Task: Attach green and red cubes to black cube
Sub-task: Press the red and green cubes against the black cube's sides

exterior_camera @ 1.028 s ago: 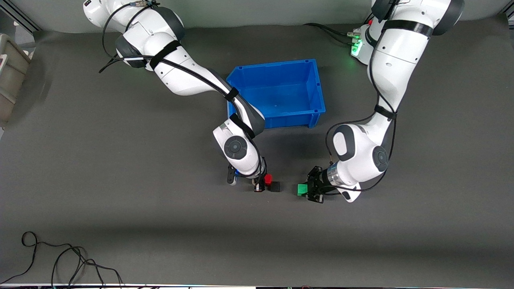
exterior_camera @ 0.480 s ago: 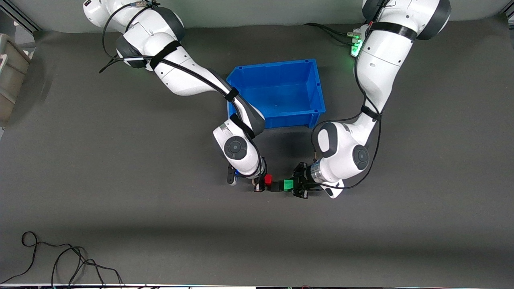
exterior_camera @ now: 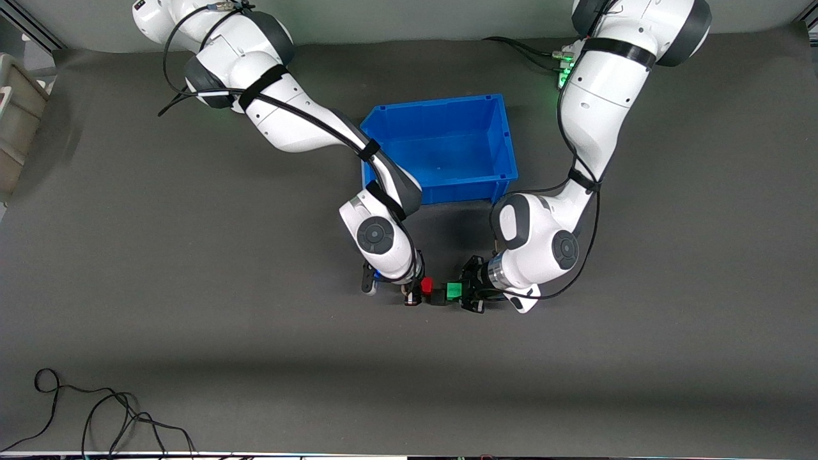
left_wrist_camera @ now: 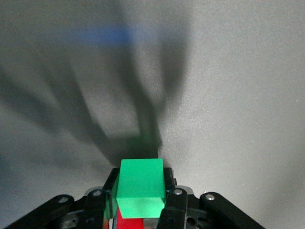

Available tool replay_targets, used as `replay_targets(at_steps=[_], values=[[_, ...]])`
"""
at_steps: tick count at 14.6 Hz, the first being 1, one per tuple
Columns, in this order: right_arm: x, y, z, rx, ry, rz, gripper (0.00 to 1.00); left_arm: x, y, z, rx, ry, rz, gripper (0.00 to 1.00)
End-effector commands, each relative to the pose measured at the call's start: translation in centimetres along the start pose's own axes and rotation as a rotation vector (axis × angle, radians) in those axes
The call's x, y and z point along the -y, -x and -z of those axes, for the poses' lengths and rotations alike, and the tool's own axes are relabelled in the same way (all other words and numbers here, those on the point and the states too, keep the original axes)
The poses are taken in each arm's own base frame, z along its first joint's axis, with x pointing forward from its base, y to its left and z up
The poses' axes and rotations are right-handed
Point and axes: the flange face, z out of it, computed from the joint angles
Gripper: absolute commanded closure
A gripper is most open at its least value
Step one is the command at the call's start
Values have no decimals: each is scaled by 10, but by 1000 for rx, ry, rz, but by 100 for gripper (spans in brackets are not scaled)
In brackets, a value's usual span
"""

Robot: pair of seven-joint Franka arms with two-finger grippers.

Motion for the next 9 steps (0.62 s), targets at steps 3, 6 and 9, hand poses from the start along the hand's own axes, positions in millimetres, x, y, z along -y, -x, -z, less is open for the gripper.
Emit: replay_targets(at_steps=[3, 6, 9], values=[[2, 4, -14, -1, -30, -11, 100, -6, 5, 1, -4, 18, 69, 81], [4, 6, -10, 4, -36, -11, 100, -10, 0, 3, -6, 29, 103, 81], [4, 6, -10, 4, -36, -11, 100, -14, -2, 0, -13, 65, 130, 81]])
